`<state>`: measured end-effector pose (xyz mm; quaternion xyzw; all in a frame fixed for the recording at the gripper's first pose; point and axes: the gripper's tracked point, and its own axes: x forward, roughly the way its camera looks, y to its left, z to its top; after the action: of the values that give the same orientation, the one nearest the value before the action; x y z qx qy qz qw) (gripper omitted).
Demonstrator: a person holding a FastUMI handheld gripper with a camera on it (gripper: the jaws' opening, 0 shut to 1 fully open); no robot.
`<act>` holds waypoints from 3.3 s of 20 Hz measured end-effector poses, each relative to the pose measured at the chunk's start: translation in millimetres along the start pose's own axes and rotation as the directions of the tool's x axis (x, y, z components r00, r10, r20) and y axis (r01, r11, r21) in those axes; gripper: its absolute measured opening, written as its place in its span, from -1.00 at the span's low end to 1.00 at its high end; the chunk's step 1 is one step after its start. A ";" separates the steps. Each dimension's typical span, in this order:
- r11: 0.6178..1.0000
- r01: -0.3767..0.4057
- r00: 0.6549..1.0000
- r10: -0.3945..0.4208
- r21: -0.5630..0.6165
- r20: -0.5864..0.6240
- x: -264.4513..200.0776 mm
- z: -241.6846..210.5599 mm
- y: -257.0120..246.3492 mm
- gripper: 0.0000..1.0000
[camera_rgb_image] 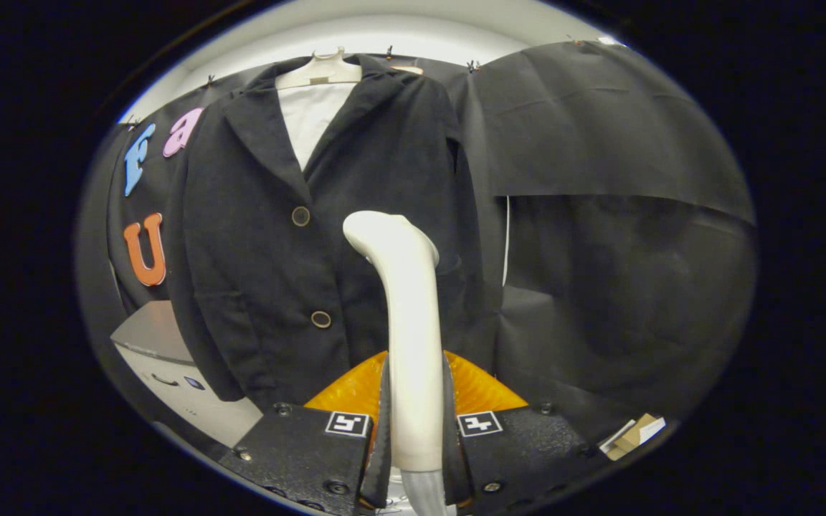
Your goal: Iron the clothes twice with a garment steamer, once on the left side and once on the right side.
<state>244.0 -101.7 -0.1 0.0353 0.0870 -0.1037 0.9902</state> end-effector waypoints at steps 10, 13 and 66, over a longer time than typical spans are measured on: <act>0.999 0.037 0.998 -0.037 0.006 -0.051 -6.5 -50.5 1.0 -0.37; 0.999 0.041 0.995 -0.040 0.008 -0.089 -6.4 -72.4 0.0 -0.37; 0.963 -0.264 0.959 0.256 -0.055 -0.117 -213.0 -114.5 123.5 -0.37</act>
<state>46.1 71.3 -67.9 0.0174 0.1388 0.0326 0.9896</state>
